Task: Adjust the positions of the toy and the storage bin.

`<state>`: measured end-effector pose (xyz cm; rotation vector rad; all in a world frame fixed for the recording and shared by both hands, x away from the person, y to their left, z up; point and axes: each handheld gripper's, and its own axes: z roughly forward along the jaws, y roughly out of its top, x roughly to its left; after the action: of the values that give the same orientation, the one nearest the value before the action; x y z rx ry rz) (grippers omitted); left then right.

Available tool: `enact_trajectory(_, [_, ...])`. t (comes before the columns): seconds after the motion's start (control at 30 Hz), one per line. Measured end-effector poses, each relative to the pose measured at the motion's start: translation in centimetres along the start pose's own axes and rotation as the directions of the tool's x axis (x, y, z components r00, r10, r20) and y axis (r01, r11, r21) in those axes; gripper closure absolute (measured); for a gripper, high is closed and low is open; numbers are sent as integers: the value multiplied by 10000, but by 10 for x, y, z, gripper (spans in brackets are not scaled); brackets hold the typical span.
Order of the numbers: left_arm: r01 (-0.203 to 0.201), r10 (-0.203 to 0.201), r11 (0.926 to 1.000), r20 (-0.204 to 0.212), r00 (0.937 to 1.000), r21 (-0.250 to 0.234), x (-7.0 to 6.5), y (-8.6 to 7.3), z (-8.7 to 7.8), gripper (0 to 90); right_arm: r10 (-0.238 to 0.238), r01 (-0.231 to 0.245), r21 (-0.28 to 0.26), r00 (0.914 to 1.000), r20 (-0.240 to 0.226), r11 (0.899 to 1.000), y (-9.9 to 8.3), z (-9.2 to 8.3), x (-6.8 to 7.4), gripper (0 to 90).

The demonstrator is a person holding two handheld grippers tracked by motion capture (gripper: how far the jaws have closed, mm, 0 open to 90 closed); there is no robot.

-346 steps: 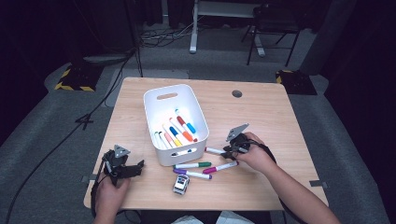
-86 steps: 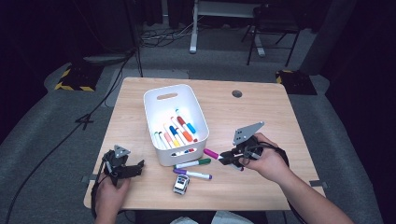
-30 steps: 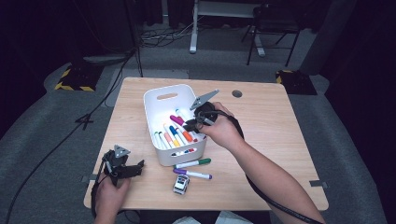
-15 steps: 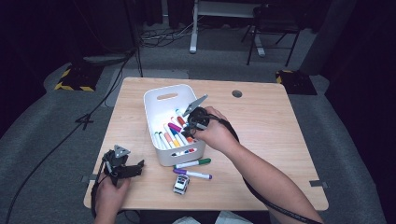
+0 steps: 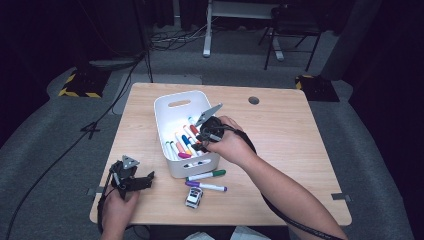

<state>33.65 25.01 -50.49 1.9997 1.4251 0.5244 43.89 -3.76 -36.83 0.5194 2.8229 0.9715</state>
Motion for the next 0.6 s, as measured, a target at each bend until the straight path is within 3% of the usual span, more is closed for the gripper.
enact_trajectory(0.13, [12, -12, 10000, -2, 10000, -5, 0, 0, 0, 139, -211, 214, -832, 9998, 42, 9963, -2, -16, 6, 596])
enact_trajectory(0.27, [-5, 5, 10000, 3, 10000, 3, 0, 0, 0, 138, -479, 485, -1332, 9988, 77, 9899, -8, -36, 13, 611])
enact_trajectory(0.37, [0, 0, 10000, 5, 10000, 6, 0, 0, 0, 138, -391, 398, -1743, 9992, 76, 9839, -16, -52, 19, 626])
enact_trajectory(0.5, [-5, 5, 10000, 9, 10000, 10, 0, 0, 0, 137, -300, 275, -2159, 9995, -80, 9760, -27, -68, 24, 650])
enact_trajectory(0.6, [-12, 12, 10000, 8, 10000, 1, 0, 0, 0, 137, -333, 269, -2156, 9991, -259, 9761, -37, -77, 28, 651])
